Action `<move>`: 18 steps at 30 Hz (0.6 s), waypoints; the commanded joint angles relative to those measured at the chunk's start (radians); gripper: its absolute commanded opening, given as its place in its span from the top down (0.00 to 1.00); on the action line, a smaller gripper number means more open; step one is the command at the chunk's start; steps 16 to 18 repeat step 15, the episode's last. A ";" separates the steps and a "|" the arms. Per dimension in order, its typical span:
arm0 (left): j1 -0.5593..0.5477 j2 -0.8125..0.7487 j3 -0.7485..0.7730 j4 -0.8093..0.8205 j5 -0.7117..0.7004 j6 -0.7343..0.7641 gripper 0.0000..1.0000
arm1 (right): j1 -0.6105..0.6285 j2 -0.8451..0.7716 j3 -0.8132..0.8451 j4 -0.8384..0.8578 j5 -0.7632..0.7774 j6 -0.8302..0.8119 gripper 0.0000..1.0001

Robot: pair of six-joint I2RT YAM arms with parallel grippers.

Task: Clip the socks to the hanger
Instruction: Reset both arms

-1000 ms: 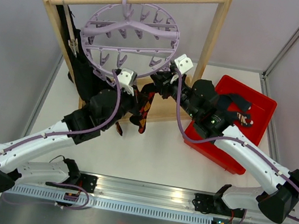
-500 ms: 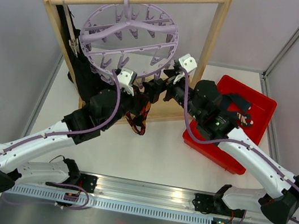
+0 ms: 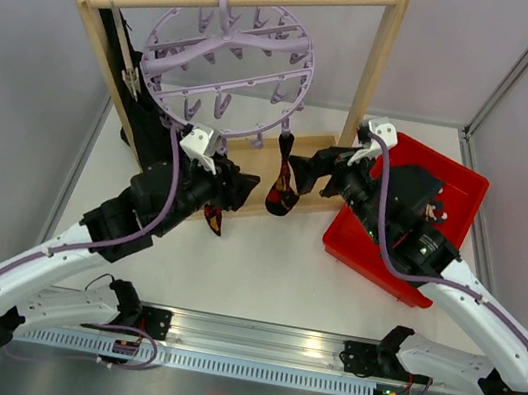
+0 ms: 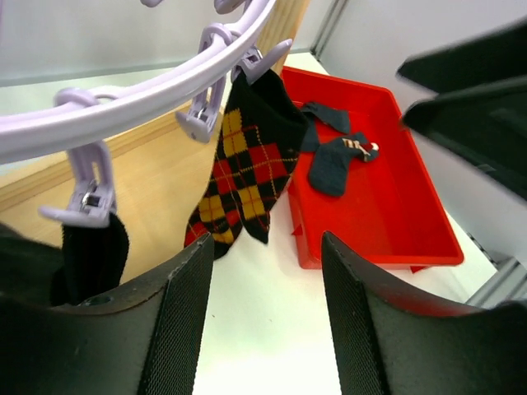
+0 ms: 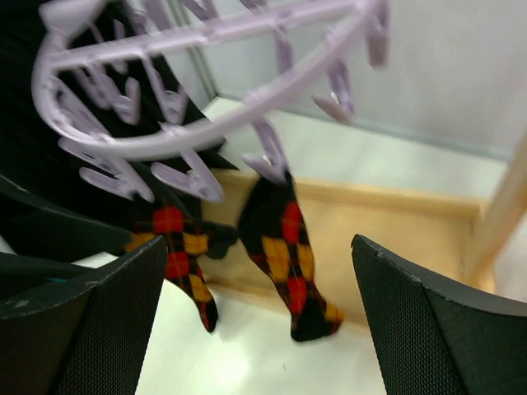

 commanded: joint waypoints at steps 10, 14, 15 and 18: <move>0.003 -0.214 -0.014 -0.177 0.056 -0.036 0.27 | 0.003 -0.158 -0.189 -0.196 0.252 0.090 0.02; 0.003 -0.221 -0.007 -0.208 0.058 -0.029 0.27 | 0.005 -0.181 -0.214 -0.199 0.246 0.087 0.02; 0.003 -0.221 -0.005 -0.211 0.059 -0.025 0.27 | 0.004 -0.184 -0.217 -0.198 0.245 0.085 0.02; 0.003 -0.221 -0.005 -0.211 0.059 -0.025 0.27 | 0.004 -0.184 -0.217 -0.198 0.245 0.085 0.02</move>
